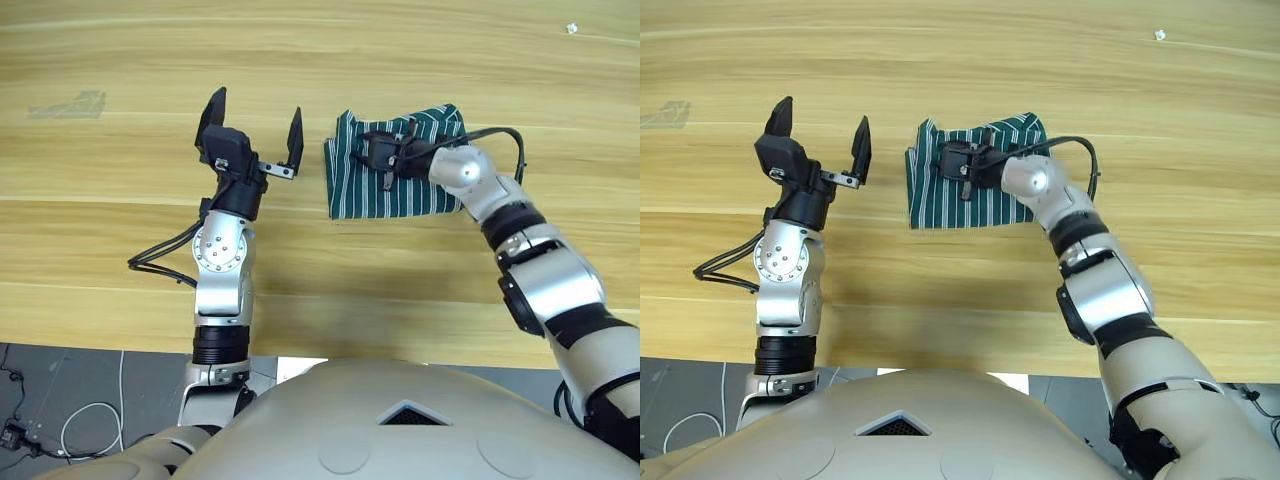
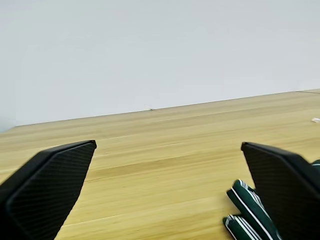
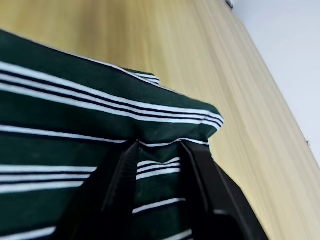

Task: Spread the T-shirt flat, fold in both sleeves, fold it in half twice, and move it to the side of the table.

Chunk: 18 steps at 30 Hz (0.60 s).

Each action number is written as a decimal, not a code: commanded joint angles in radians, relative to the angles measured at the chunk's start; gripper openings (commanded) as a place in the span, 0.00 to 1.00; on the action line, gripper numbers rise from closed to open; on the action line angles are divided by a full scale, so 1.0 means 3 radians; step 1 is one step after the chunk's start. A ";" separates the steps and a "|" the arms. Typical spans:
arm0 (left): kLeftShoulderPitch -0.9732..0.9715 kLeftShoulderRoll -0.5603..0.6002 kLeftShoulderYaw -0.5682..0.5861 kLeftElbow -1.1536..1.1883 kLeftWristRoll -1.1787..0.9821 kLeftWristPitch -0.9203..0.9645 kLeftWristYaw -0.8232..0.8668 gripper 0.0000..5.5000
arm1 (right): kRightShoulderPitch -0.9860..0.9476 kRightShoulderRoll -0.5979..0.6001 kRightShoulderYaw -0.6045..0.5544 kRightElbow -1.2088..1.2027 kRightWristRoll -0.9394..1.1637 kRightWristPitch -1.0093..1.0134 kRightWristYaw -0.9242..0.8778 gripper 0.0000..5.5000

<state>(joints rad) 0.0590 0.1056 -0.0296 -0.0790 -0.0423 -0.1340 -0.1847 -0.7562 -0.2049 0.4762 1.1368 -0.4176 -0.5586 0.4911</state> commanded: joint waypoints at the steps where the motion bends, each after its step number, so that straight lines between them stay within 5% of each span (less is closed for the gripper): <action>1: -0.0096 -0.0007 -0.0008 0.0093 0.0049 -0.0028 0.0039 0.98 | -0.0013 -0.0134 0.0223 0.0428 -0.0343 0.0283 -0.0014 0.28; 12: 0.0088 -0.0079 0.0010 -0.0175 -0.0011 0.0047 0.0118 0.98 | 0.0588 -0.1413 -0.0601 0.0669 0.0177 0.0953 -0.0927 0.28; 18: 0.0236 -0.0094 0.0020 -0.0332 -0.0032 0.0121 0.0139 0.98 | 0.1126 -0.1643 -0.1040 0.0666 0.0449 0.1098 -0.1537 0.28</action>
<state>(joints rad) 0.1121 0.0763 -0.0260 -0.1625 -0.0435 -0.1190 -0.1458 -0.5221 -0.7048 0.1921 1.2935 -0.2967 -0.3021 0.0623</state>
